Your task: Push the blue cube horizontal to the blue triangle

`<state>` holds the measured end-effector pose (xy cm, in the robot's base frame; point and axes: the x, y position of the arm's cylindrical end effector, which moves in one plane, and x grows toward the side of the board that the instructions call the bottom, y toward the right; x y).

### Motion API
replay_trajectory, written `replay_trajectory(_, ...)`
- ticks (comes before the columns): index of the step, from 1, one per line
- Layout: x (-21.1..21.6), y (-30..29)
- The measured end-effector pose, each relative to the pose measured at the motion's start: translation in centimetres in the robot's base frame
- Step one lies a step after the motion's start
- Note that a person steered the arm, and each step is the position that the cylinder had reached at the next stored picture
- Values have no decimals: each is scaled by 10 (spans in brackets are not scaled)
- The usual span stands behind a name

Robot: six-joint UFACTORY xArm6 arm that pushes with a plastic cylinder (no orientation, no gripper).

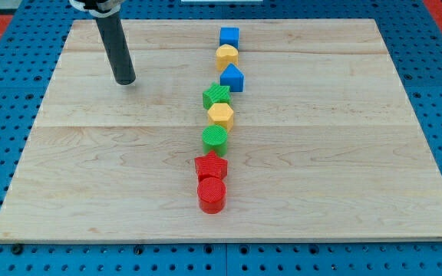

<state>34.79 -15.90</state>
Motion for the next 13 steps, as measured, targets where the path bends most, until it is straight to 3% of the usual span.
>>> replay_trajectory(5, -5, 0)
replay_trajectory(6, 29, -29)
replay_trajectory(8, 35, -49)
replay_trajectory(9, 36, -38)
replay_trajectory(11, -32, 22)
replay_trajectory(13, -15, 98)
